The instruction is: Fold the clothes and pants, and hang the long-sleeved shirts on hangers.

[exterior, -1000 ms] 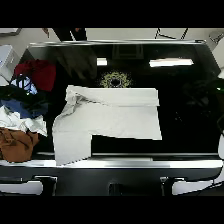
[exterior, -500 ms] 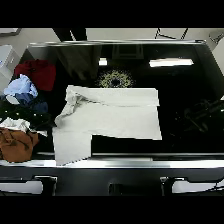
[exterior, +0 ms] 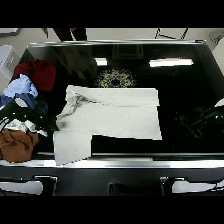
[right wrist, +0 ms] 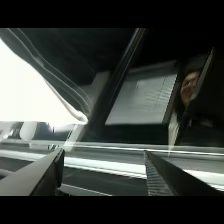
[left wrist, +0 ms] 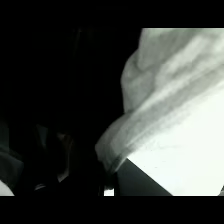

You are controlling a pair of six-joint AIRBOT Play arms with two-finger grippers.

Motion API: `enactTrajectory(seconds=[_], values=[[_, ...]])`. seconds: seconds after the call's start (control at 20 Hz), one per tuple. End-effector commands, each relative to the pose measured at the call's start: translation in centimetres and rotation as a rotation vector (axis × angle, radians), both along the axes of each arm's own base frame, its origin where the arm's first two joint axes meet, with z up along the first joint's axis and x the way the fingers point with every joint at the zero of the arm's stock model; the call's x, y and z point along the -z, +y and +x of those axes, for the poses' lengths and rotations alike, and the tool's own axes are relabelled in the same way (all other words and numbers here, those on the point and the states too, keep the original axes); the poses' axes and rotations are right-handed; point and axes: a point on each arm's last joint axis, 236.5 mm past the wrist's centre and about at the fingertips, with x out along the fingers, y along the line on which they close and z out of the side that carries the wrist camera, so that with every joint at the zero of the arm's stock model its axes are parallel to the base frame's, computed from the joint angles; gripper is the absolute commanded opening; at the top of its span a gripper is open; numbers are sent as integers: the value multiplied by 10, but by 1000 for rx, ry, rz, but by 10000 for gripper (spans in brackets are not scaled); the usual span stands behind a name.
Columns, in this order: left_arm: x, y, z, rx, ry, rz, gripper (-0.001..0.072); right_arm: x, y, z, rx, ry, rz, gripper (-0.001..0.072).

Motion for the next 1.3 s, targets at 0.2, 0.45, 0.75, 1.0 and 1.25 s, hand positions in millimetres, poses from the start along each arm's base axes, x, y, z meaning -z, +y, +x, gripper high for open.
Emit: enactTrajectory(seconds=[0.2,0.45,0.75,1.0,1.25], values=[[-13,-4,-4,16,-5,-5,26,26,39,-12,37,-30,135,546],[-24,-3,-1,11,-39,4,26,34,68,-1,-55,-83,124,530],[-31,-3,0,7,-57,9,27,43,118,9,-186,-109,65,88],[-85,-18,46,-33,-239,-63,25,-26,107,67,-221,-352,-3,42],[-387,-22,133,-110,-1090,-46,26,-316,53,181,-160,-1217,-433,43]])
